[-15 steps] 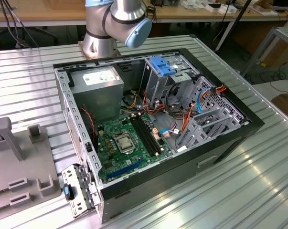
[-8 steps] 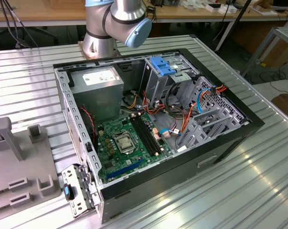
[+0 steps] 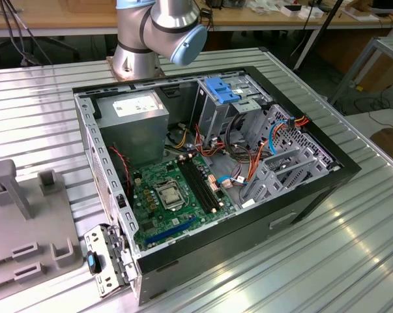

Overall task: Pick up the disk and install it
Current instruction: 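Pick up the disk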

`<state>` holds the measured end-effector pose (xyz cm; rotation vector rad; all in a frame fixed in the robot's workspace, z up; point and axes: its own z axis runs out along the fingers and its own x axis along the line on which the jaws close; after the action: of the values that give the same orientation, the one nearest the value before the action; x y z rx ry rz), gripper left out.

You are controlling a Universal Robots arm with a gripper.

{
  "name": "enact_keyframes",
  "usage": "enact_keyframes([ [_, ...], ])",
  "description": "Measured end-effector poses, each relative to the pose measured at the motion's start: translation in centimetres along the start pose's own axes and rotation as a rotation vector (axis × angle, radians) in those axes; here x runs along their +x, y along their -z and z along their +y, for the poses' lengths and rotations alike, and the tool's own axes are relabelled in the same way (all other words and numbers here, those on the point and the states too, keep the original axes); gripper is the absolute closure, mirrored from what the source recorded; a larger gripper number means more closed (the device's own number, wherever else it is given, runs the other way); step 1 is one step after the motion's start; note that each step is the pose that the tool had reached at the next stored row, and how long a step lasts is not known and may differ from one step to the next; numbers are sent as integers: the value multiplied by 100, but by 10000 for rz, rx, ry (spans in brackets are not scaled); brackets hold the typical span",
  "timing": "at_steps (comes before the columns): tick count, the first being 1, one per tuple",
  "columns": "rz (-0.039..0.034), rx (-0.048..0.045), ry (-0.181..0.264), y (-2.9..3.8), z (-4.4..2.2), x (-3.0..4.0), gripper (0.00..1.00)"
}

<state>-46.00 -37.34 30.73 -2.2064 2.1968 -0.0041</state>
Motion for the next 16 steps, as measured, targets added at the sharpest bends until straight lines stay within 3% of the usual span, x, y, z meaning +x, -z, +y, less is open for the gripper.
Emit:
enact_keyframes([
  [3,2,-2,0,45,-1,0,63],
  [10,1,-2,0,47,-1,0,63],
  [16,6,38,1,0,1,1,63],
])
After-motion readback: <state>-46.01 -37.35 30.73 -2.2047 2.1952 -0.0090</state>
